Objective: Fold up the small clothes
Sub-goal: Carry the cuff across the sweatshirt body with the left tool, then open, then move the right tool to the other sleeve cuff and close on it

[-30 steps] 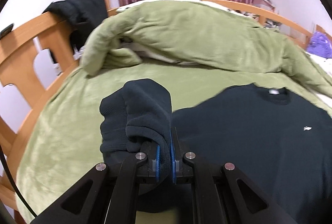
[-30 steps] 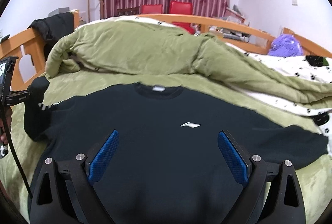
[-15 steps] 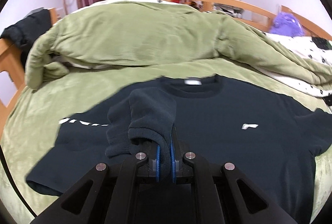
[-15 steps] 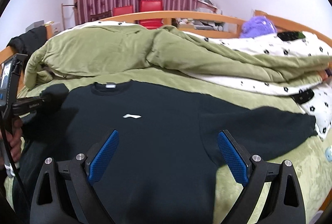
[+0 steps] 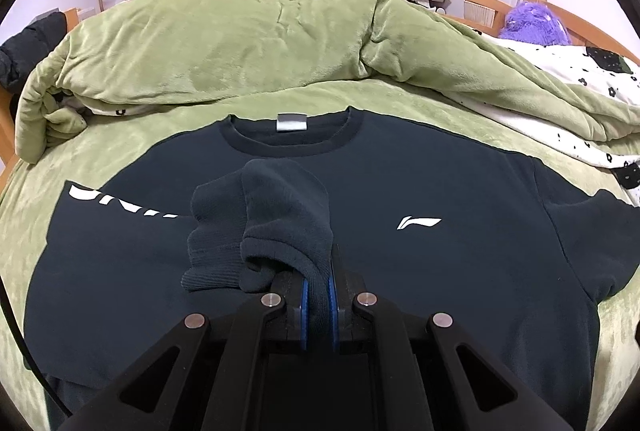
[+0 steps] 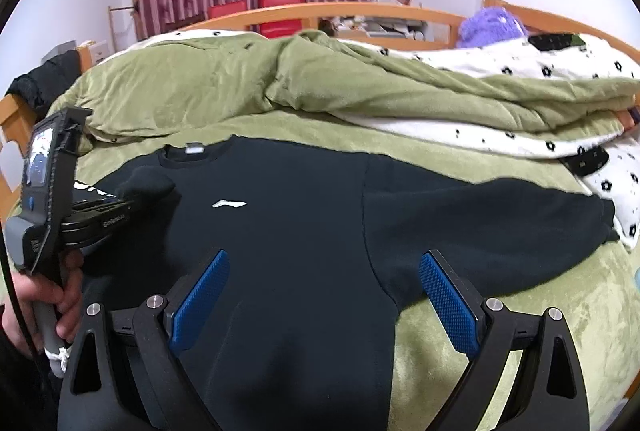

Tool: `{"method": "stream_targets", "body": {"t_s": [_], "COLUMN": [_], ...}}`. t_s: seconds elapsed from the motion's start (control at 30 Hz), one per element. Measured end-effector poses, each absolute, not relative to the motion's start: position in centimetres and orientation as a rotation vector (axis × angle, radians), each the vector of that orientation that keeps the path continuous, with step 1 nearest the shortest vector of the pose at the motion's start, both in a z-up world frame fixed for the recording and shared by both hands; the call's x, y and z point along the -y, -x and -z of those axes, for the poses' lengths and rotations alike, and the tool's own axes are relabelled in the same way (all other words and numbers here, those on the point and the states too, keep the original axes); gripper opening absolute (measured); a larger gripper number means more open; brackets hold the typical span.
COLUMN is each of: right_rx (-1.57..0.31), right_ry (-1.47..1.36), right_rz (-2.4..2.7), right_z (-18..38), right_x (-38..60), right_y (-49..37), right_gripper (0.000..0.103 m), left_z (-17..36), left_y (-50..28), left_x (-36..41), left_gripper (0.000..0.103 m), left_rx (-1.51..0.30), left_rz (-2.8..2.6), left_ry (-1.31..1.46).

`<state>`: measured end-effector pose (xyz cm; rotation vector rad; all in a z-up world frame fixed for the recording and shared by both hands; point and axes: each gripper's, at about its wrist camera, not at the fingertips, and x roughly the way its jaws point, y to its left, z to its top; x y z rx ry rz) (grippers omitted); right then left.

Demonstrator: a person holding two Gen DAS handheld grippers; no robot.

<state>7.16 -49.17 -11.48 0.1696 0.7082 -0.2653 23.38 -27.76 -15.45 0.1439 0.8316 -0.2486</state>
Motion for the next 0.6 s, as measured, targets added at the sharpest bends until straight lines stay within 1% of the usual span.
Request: {"method": "stream_targets", "body": {"t_s": [0.13, 0.17, 0.2, 0.23, 0.3, 0.33, 0.37, 0.4, 0.6], "right_rx": [-0.708, -0.705, -0.702, -0.7, -0.699, -0.699, -0.698, -0.696, -0.674], "right_ry": [-0.191, -0.195, -0.2, -0.204, -0.206, -0.207, -0.207, -0.203, -0.157], "right_rz": [0.272, 0.271, 0.268, 0.263, 0.266, 0.264, 0.259, 0.256, 0.246], "right_z": [11.4, 11.3, 11.1, 11.0, 10.7, 10.5, 10.4, 10.2, 9.1], "right_x": [49.3, 49.3, 49.1, 49.0, 48.4, 48.1, 47.8, 47.3, 44.3], "right_y": [-7.4, -7.4, -7.5, -7.6, -8.0, -8.1, -8.2, -8.4, -9.2], "right_gripper": [0.095, 0.095, 0.095, 0.095, 0.095, 0.095, 0.095, 0.095, 0.095], "left_z": [15.4, 15.3, 15.1, 15.0, 14.6, 14.5, 14.2, 14.0, 12.5], "left_y": [-23.0, -22.9, -22.8, -22.6, -22.4, -22.3, -22.0, -21.9, -21.0], "left_x": [27.9, 27.7, 27.5, 27.2, 26.6, 26.4, 26.0, 25.7, 22.1], "left_gripper": [0.01, 0.012, 0.018, 0.021, 0.034, 0.038, 0.051, 0.058, 0.059], "left_rx": [-0.83, -0.825, -0.823, -0.821, -0.81, -0.807, -0.797, -0.788, -0.748], "left_rz": [0.248, 0.245, 0.243, 0.251, 0.254, 0.25, 0.244, 0.24, 0.216], "left_ry": [-0.141, -0.139, -0.136, -0.129, -0.118, -0.116, -0.115, -0.114, -0.126]}}
